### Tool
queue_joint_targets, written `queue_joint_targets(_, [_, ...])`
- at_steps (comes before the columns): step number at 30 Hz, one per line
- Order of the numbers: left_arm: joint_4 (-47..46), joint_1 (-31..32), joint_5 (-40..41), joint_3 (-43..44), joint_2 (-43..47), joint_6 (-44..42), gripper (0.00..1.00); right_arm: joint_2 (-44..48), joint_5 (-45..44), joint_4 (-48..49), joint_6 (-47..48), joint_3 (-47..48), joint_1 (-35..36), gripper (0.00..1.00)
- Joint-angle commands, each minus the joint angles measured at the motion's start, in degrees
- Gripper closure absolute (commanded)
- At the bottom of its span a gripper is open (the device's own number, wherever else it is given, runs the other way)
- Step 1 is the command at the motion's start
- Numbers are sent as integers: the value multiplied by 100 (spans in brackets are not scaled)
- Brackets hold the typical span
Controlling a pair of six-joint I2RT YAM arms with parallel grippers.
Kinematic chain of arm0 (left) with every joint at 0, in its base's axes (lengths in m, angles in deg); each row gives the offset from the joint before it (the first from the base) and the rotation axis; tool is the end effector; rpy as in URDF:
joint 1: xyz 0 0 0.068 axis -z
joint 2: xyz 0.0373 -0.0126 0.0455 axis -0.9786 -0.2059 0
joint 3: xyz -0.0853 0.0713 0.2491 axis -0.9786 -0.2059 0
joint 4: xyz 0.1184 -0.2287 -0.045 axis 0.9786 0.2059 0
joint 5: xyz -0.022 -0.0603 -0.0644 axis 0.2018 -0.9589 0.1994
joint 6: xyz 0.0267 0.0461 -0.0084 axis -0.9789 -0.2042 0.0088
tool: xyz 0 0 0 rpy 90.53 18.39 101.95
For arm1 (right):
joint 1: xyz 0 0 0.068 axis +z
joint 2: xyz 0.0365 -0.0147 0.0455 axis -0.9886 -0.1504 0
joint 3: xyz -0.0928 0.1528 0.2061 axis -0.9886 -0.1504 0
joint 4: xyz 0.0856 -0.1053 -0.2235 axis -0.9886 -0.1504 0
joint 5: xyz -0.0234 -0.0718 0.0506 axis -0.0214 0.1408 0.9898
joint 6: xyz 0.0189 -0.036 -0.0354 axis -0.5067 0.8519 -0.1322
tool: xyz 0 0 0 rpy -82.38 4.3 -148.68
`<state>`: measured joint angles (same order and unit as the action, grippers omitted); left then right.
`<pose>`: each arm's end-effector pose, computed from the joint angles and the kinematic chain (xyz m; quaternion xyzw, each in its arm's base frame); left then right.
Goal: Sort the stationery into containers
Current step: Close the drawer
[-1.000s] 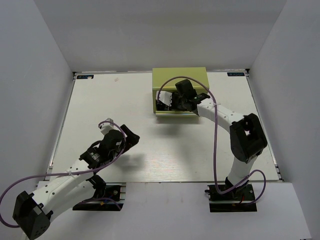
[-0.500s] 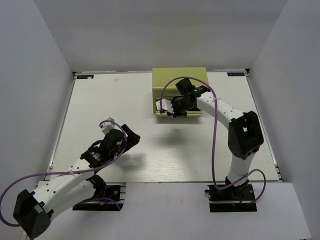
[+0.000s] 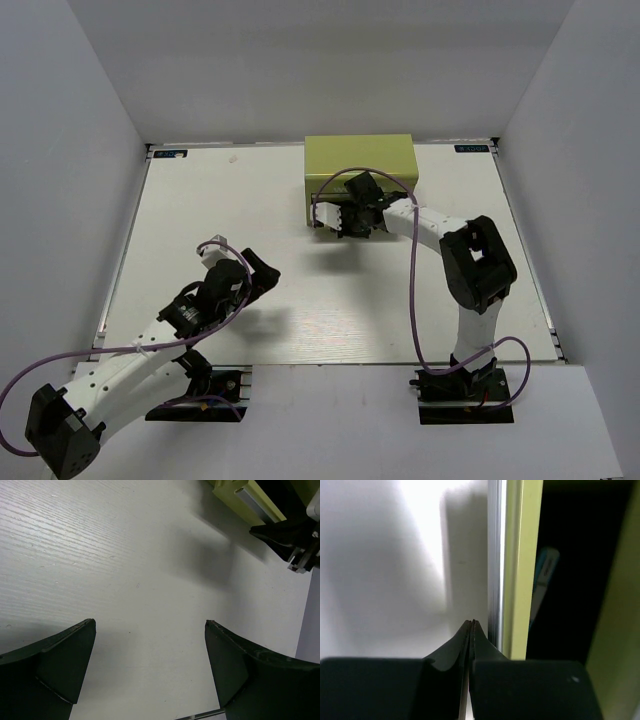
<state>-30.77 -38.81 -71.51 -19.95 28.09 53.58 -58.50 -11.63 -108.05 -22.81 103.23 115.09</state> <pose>0.1314 -0.0935 0.2140 -0.2295 0.8663 -0.2306 0.3791 0.3393 0.2342 0.1960 -0.7106 0.6314 0.0159 0.3100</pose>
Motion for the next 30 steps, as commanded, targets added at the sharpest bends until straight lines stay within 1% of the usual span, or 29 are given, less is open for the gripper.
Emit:
queue_joint_targets(1, [55,-29,-14,90,75,-9,0,75,-973,1572,-257,-142,-60,100])
queue_joint_targets(6, [55,-29,-14,90,23,-9,0,31,-1473,2274,-231,-396,-60,100])
queue_joint_targets(11, [55,-29,-14,90,-30,-9,0,31,-1773,2898,-205,-529,-60,100])
queue_joint_targets(12, [55,-29,-14,90,-30,-9,0,22,-1791,2900,-170,-555,-43,100])
queue_joint_targets(15, [55,-29,-14,90,-30,-9,0,136,-1625,2567,-222,-555,-86,100])
queue_joint_targets(16, [55,-29,-14,90,-30,-9,0,189,-1285,2435,-257,-572,-78,100])
queue_joint_targets(18, [3,-29,-14,143,-82,-61,0,461,-774,1315,-292,-442,-87,100])
queue_joint_targets(19, [-67,-29,-14,143,-83,-61,0,549,-214,1109,-414,-406,-104,100])
queue_joint_targets(20, [-68,-29,-14,143,-83,-131,0,732,287,672,-468,-371,-139,96])
queue_joint_targets(21, [-137,-29,-66,143,-83,-132,0,934,814,476,-503,-370,-122,91])
queue_joint_targets(22, [-234,-29,-66,143,-83,-184,0,1041,1020,274,-886,-370,-130,87])
queue_joint_targets(23, [-296,-29,-66,143,-83,-254,0,1303,1500,63,-1064,-370,-148,75])
queue_joint_targets(24, [-435,-29,-127,143,-83,-255,0,1392,1627,-26,-1414,-370,-139,67])
queue_joint_targets(25, [-515,-29,-128,143,-83,-342,0,1558,1767,-18,-1852,-370,-157,48])
queue_joint_targets(26, [-594,-29,-180,143,-83,-447,0,1621,1812,17,-2048,-379,-157,43])
queue_joint_targets(27, [-786,-29,-233,143,-83,-509,0,1857,1804,52,-2477,-379,-166,37])
queue_joint_targets(28, [-893,-29,-233,143,-135,-666,0,1929,1769,200,-2890,-423,-200,22])
queue_joint_targets(29, [-998,-29,-303,143,-205,-772,0,1990,1534,332,-3242,-467,-209,12])
queue_joint_targets(30, [-1182,-29,-373,204,-310,-1000,0,2191,1471,377,-3533,-485,-236,10])
